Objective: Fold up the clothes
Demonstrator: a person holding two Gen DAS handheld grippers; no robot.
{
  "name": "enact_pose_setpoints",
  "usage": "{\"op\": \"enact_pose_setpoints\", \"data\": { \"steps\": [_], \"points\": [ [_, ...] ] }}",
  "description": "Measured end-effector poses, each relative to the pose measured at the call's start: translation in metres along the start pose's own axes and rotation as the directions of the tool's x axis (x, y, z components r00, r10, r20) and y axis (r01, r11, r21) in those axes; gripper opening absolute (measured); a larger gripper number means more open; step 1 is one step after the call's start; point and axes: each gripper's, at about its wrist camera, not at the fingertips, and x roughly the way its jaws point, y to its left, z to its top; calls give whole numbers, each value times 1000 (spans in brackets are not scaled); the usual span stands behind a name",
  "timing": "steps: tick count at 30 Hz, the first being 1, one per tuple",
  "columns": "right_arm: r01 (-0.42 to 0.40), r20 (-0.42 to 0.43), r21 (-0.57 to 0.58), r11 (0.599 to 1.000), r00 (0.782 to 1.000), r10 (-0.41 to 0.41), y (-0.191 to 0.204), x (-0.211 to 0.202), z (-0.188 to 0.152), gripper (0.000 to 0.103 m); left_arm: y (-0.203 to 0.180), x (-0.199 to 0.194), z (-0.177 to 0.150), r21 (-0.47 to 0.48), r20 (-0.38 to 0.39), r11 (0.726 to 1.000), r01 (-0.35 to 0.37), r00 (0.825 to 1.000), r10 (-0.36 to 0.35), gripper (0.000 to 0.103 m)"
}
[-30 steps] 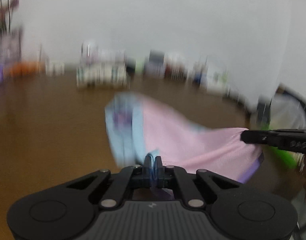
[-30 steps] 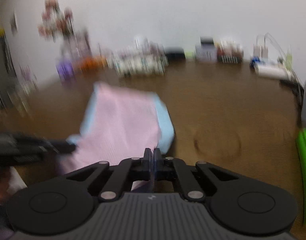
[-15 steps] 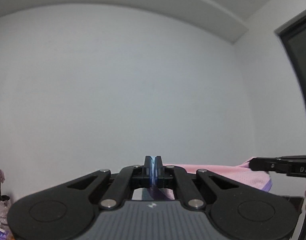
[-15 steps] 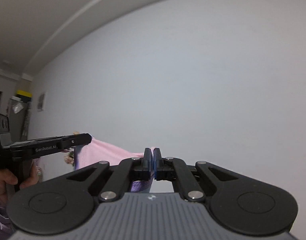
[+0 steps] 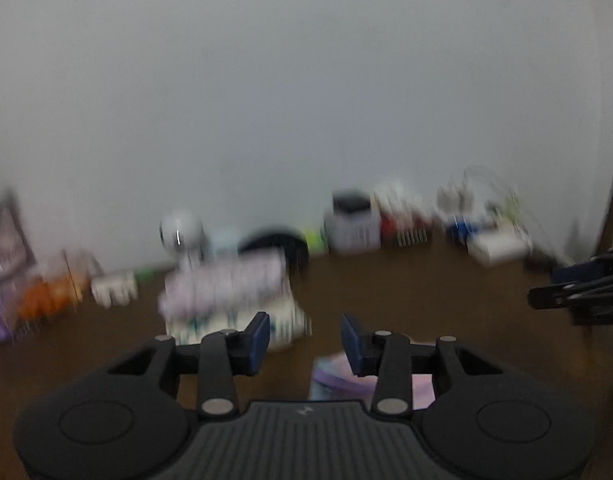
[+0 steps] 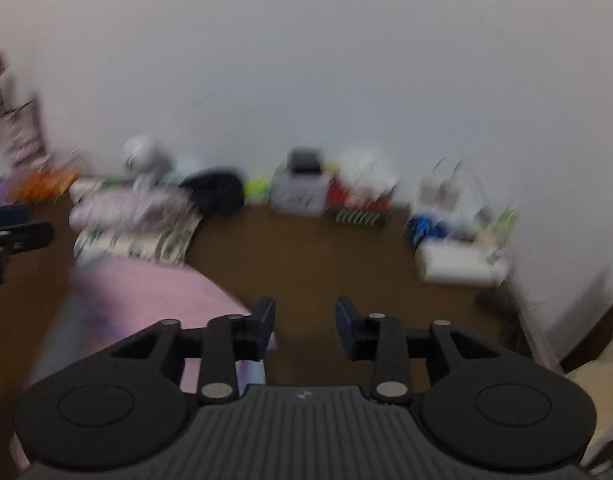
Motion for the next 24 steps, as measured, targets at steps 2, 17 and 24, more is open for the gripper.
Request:
{"op": "enact_pose_setpoints", "data": {
  "steps": [2, 17, 24],
  "points": [
    [-59, -2, -14, 998, 998, 59, 3, -14, -36, 58, 9, -15, -30, -5, -31, 1000, -1, 1000, 1, 49],
    [-137, -28, -107, 985, 991, 134, 75, -69, -179, 43, -25, 14, -112, 99, -182, 995, 26, 983, -8, 77],
    [-336, -122, -215, 917, 941, 317, 118, -67, -190, 31, -21, 28, -116, 70, -202, 998, 3, 979, 11, 2]
  ]
}}
